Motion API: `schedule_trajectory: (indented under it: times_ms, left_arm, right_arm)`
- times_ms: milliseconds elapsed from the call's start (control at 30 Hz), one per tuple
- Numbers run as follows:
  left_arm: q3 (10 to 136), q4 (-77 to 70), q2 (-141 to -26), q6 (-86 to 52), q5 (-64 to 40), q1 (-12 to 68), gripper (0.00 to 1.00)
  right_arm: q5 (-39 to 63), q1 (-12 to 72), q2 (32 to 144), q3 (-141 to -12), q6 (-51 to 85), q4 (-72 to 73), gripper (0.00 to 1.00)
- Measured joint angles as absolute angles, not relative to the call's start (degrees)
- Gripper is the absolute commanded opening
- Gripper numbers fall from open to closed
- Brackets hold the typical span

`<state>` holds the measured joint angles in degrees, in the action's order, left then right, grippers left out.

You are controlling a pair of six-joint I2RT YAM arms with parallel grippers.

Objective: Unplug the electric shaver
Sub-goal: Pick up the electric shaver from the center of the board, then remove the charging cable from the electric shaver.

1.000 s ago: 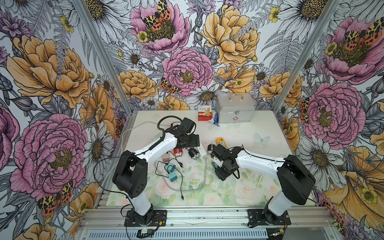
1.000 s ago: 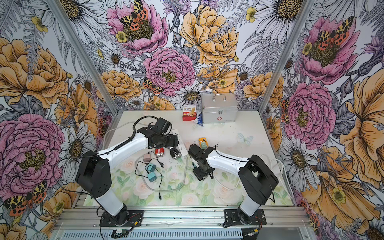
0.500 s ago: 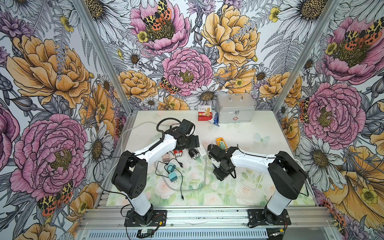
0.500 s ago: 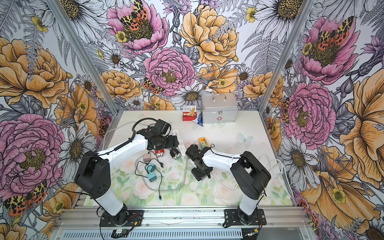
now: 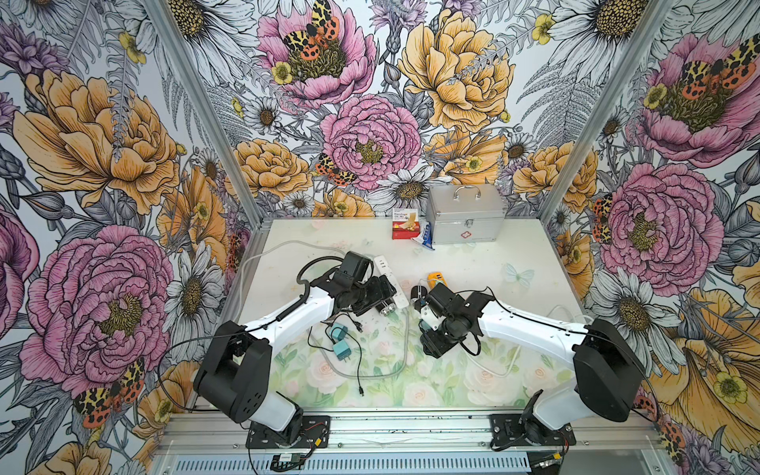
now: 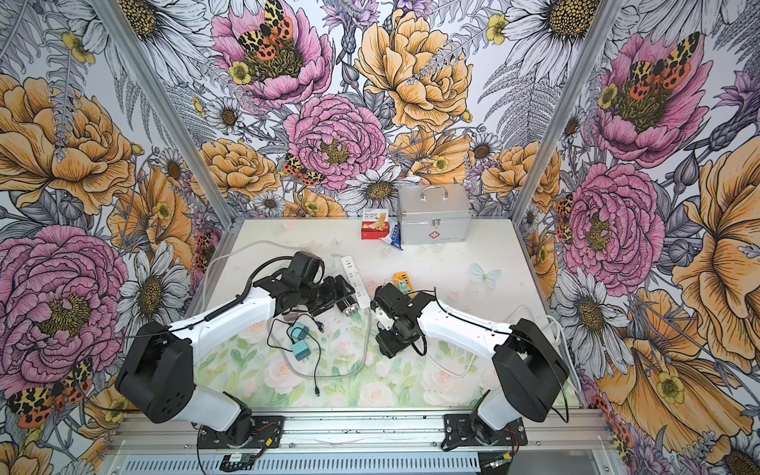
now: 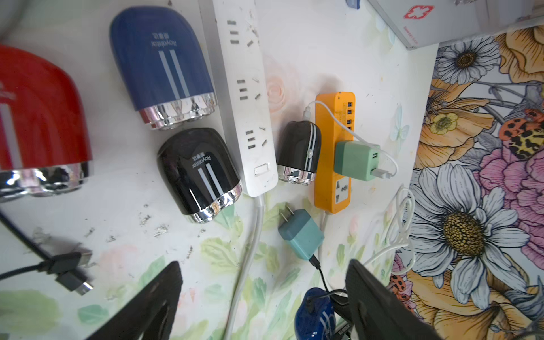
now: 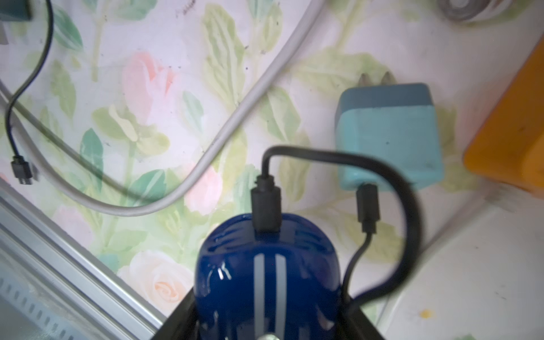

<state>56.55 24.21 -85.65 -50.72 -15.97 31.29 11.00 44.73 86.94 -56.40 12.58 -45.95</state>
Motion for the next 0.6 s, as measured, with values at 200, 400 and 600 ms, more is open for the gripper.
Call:
schedule_trajectory:
  times_ms: [200, 400, 600]
  left_arm:
    - [54.30, 18.50, -85.67, -55.27, -19.81, 34.11, 0.84]
    - [48.82, 10.39, -86.11, -59.75, -23.03, 35.31, 0.74]
    - [48.29, 7.77, -87.22, -60.05, -24.53, 37.41, 0.73]
  right_arm:
    - [14.15, 44.73, 86.91, -56.05, 12.84, -45.32, 0.34]
    - [16.88, 44.73, 86.89, -56.05, 13.89, -44.66, 0.34]
    - [18.59, 44.73, 85.93, -56.03, 15.16, -44.80, 0.33]
